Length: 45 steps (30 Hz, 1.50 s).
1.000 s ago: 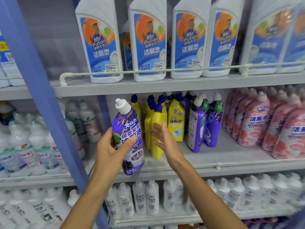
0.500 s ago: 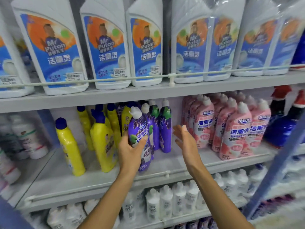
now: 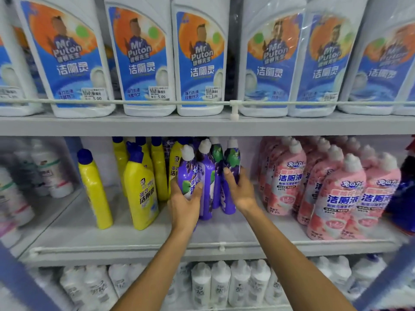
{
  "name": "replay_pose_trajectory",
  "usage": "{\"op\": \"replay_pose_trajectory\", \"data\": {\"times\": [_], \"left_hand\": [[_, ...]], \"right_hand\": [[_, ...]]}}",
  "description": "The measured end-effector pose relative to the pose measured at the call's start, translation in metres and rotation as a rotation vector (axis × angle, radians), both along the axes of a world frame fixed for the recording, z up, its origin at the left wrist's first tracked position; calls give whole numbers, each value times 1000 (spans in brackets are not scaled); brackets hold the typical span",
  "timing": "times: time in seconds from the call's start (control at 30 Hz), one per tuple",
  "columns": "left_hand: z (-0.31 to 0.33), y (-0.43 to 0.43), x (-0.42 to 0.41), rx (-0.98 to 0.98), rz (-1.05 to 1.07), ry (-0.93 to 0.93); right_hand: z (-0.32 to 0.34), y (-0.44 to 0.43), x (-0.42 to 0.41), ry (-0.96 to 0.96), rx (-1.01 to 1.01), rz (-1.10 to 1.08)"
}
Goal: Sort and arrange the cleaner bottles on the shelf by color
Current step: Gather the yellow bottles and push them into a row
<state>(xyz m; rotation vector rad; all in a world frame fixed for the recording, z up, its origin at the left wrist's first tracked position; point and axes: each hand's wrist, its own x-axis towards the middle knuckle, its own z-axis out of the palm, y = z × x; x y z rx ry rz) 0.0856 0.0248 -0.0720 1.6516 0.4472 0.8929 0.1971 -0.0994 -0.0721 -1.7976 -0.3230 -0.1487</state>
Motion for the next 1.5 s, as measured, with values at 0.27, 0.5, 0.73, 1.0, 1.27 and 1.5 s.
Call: {"op": "replay_pose_trajectory", "data": {"times": [0.27,0.5,0.73,1.0,1.27,1.5], "left_hand": [[-6,-11,9,-59,-58,-52],[-15,-19,13,-39,-32,-94],[-14,4,6,-9,-145,-29],[5,38,-23,120,-267,81],[33,113,-65,343,326,-8],[3,164,-60,345,-1,163]], "right_hand": [[0,-18,-2,-114,-78,5],[-1,-16,-10,-82,-76,-43],[7,-13,-23,-53,-95,-91],[12,-10,-48,-60,-135,-190],[15,0,-80,-68,-173,-301],[16,4,-84,0,-177,-315]]}}
